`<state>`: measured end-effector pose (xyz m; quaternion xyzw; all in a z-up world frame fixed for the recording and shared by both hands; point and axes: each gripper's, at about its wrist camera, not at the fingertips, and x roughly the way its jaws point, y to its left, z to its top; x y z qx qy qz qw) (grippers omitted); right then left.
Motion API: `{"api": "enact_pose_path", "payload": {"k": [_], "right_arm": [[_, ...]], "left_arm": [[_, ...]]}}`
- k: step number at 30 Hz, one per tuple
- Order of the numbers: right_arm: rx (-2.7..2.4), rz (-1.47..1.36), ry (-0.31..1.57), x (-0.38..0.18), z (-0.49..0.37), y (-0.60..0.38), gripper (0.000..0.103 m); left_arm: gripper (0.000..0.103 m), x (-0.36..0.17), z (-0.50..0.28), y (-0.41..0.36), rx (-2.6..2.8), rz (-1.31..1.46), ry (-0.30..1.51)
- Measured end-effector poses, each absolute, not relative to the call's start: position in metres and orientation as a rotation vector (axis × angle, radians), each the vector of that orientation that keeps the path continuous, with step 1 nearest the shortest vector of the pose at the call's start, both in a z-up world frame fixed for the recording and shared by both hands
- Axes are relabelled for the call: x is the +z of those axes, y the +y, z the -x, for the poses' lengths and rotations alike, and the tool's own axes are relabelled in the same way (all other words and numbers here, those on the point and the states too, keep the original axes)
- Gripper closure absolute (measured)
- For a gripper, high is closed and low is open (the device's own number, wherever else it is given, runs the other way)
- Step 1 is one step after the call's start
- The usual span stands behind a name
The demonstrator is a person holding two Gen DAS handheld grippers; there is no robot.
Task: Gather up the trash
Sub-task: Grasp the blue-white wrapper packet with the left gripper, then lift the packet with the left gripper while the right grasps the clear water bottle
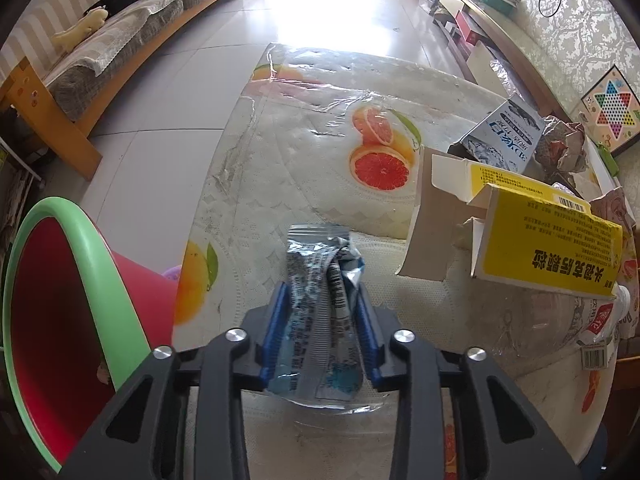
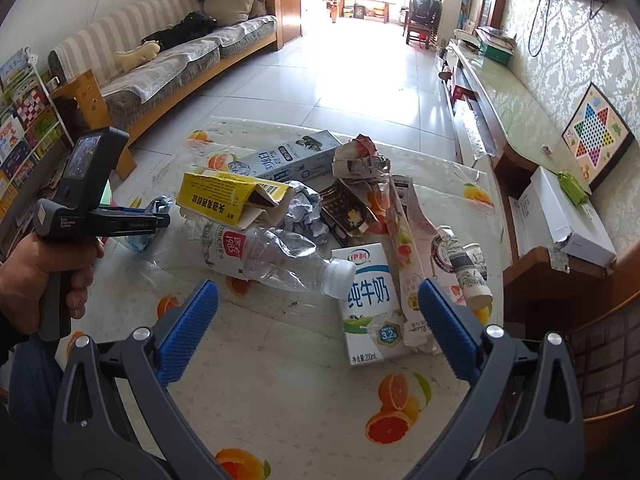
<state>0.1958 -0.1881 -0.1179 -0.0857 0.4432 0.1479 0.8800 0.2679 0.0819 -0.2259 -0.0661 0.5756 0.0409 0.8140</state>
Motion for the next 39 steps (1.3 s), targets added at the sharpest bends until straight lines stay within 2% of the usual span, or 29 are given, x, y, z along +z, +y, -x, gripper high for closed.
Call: {"api": "enact_pose_path", "payload": {"k": [7, 22, 25, 27, 29, 31, 39], "right_arm": [[0.369, 0.336, 0.932, -0.136, -0.213, -0.152, 0.005], [0.446, 0.760, 0.953, -0.206, -0.237, -0.091, 0.005], [0.464, 0.760, 0.973, -0.213, -0.238, -0.088, 0.013], [0.466, 0.757, 0.999, -0.220, -0.240, -0.089, 0.025], [0.494, 0.709, 1.031, -0.222, -0.242, -0.092, 0.042], [0.496, 0.691, 1.040, -0.222, -0.238, -0.093, 0.049], [0.542, 0.595, 1.037, -0.201, -0.203, -0.100, 0.052]], "left_arm": [[0.085, -0.219, -0.259, 0.085, 0.045, 0.153, 1.214], [0.086, -0.174, -0.217, 0.088, -0.012, 0.170, 1.130], [0.086, -0.170, -0.215, 0.087, -0.017, 0.163, 1.121], [0.086, -0.169, -0.215, 0.087, -0.020, 0.168, 1.123], [0.086, -0.168, -0.213, 0.087, -0.022, 0.172, 1.121], [0.086, -0.167, -0.211, 0.088, -0.018, 0.166, 1.118], [0.086, -0.161, -0.200, 0.088, -0.021, 0.168, 1.108]]}}
